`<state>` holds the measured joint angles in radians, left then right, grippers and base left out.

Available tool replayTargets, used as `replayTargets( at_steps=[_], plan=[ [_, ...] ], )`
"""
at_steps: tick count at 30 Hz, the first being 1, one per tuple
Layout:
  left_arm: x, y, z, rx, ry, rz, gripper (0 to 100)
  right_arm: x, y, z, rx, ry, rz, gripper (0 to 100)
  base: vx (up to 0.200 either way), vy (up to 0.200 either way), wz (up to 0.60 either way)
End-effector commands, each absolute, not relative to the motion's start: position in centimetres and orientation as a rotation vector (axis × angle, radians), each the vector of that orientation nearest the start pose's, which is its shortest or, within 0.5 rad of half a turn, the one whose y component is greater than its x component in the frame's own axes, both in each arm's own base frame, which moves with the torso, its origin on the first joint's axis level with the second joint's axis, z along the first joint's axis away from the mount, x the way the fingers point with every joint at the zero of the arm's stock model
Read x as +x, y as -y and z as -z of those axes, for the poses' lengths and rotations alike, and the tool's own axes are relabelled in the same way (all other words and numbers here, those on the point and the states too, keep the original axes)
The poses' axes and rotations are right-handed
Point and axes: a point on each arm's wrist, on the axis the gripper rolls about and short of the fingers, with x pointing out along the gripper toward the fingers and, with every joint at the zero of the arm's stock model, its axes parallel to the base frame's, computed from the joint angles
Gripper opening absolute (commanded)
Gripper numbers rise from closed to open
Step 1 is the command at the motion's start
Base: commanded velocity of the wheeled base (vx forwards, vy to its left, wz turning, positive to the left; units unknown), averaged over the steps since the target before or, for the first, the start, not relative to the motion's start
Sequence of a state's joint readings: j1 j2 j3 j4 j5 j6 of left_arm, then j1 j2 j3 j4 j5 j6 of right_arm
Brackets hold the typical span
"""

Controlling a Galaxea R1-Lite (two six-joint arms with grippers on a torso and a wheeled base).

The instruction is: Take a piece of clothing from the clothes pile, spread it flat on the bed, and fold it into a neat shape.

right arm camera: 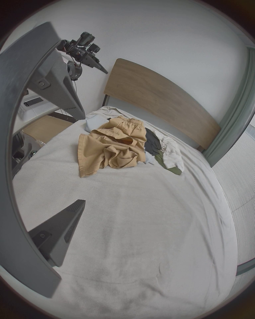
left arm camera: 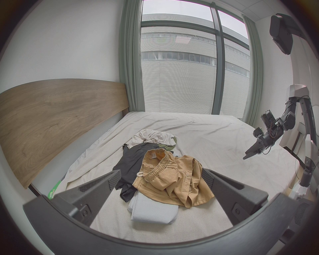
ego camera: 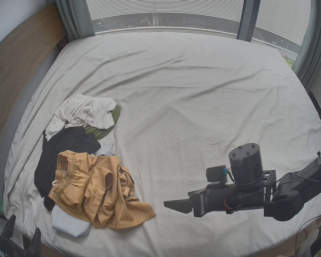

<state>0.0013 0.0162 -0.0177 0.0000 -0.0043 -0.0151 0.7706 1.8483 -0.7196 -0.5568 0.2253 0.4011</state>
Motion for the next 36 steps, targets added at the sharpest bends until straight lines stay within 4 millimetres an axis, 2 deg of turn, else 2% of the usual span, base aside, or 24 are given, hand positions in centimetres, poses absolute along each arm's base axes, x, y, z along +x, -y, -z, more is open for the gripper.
replayTargets(
  at_steps=[1,17,23,36],
  plan=[
    [-2.3,0.0,-7.5,-0.015,0.0,0.005,100,22.8,-23.6,-9.3,0.179,-0.788,-0.842,100,0.0,0.0,0.0],
    [-2.3,0.0,-7.5,-0.015,0.0,0.003,100,24.0,-27.8,-4.9,0.133,-0.867,-0.871,100,0.0,0.0,0.0],
    [-2.3,0.0,-7.5,-0.015,0.0,0.003,100,24.0,-28.5,-3.5,0.118,-0.894,-0.872,100,0.0,0.0,0.0],
    [-2.3,0.0,-7.5,-0.015,0.0,0.003,100,24.4,-30.2,-1.8,0.101,-0.901,-0.89,100,0.0,0.0,0.0]
  ],
)
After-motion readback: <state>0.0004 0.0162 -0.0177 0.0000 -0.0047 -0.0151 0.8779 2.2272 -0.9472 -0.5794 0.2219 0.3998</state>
